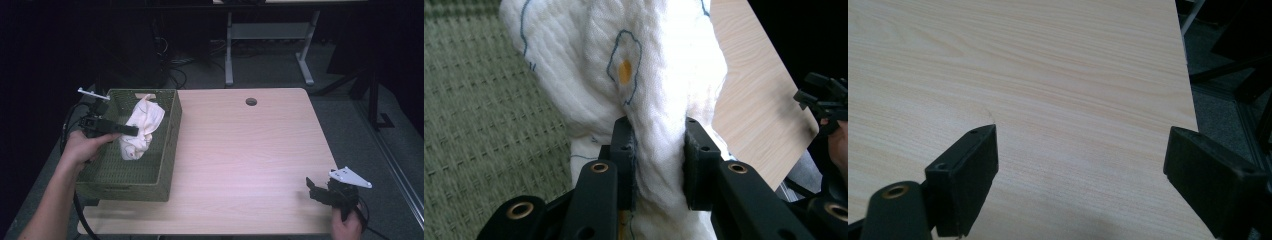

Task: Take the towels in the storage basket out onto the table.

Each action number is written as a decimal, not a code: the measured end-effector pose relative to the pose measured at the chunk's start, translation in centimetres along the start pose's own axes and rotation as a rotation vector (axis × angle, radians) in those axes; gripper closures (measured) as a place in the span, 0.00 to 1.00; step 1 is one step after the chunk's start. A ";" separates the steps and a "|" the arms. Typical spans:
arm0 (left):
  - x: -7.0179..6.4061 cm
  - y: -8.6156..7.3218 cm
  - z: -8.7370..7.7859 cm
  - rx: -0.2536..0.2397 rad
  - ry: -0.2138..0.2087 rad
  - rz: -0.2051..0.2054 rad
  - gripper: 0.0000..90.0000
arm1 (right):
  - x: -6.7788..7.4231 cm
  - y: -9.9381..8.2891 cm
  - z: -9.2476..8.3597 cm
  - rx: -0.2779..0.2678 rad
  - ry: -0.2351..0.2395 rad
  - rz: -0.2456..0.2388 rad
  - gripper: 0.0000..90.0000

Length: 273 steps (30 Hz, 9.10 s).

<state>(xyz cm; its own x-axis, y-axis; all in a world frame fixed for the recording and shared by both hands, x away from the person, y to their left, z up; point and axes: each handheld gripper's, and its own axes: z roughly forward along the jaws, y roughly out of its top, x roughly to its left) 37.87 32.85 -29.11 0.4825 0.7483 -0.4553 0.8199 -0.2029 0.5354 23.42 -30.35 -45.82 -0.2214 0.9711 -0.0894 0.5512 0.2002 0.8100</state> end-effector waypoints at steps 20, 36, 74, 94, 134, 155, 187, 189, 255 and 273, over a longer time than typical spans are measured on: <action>-4.6 2.8 1.1 0.024 -0.007 0.087 0.79 | -0.1 0.1 -0.1 -0.004 0.000 0.000 0.15; -7.6 4.2 4.5 0.066 -0.061 0.151 0.79 | -0.3 0.1 -0.2 -0.010 -0.001 0.004 0.15; -11.7 5.5 10.3 0.141 -0.135 0.217 0.79 | -0.5 0.1 -0.5 -0.018 0.002 0.011 0.15; -13.2 5.8 14.0 0.189 -0.168 0.233 0.79 | -0.6 0.1 -0.6 -0.022 0.008 0.015 0.15; -15.4 4.7 23.8 0.300 -0.213 0.201 0.79 | -0.6 0.1 -0.6 -0.022 0.015 0.014 0.15; -15.5 3.9 28.0 0.344 -0.196 0.185 0.78 | -0.6 0.1 -0.7 -0.023 0.016 0.011 0.15; -15.9 3.4 29.7 0.344 -0.214 0.153 0.73 | -0.6 0.1 -0.7 -0.021 0.018 0.006 0.15; -15.8 3.4 29.7 0.345 -0.210 0.151 0.72 | -0.6 0.2 -0.7 -0.021 0.018 0.006 0.15; -14.7 -2.7 23.2 0.130 -0.282 0.202 0.28 | -0.1 -0.1 -0.2 0.006 0.010 -0.005 0.15; -14.9 -6.9 22.0 0.114 -0.333 0.228 0.26 | 0.2 -0.1 0.0 0.011 0.012 -0.005 0.15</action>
<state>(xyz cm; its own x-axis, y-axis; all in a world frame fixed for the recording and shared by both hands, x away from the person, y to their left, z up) 31.83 9.18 -41.65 0.7137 0.4347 -0.5492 0.7002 -0.4222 0.5757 23.33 -30.17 -45.94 -0.2338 0.9684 -0.0868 0.5584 0.2068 0.8034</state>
